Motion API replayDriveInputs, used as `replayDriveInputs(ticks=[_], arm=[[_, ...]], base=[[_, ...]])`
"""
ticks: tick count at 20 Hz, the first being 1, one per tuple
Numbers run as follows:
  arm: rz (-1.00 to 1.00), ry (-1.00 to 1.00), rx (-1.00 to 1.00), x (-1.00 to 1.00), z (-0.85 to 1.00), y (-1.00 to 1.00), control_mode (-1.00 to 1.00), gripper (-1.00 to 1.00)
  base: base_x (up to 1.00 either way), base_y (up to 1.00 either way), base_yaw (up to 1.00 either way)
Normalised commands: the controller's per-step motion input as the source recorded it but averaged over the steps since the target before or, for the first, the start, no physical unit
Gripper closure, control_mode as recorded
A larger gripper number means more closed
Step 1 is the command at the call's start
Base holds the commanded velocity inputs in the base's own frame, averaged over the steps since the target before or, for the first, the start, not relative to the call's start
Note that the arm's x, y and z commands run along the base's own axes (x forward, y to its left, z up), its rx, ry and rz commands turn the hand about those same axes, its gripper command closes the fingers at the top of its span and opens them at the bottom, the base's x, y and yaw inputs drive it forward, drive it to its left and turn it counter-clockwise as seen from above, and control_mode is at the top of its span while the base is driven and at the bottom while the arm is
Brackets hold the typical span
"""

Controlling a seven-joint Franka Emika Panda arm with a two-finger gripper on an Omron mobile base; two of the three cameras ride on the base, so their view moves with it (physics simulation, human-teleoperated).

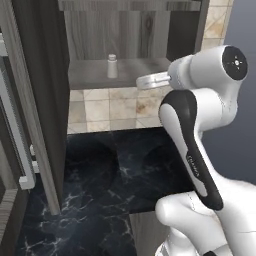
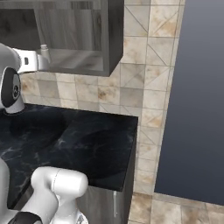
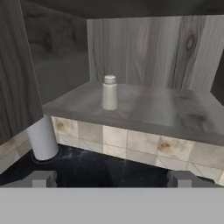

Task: Move the ketchup and shaker from the cabinet to the dining counter.

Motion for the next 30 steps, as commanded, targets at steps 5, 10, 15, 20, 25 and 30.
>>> replayDriveInputs(ticks=[5,10,15,20,25,30], arm=[[0.0,0.0,0.0,0.38,0.01,0.12,-1.0,-1.0],[0.0,0.03,0.0,0.37,0.0,0.1,-1.0,-1.0],[0.0,0.04,0.0,0.33,0.0,0.12,-1.0,-1.0],[0.0,0.02,0.0,0.3,0.0,0.13,-1.0,-1.0],[0.0,0.0,0.0,0.27,0.0,0.1,-1.0,-1.0],[0.0,0.0,0.0,0.23,-0.01,0.1,-1.0,-1.0]], base=[[0.0,0.0,0.0],[0.0,0.0,0.0],[0.0,0.0,0.0],[0.0,0.0,0.0],[0.0,0.0,0.0],[0.0,0.0,0.0]])
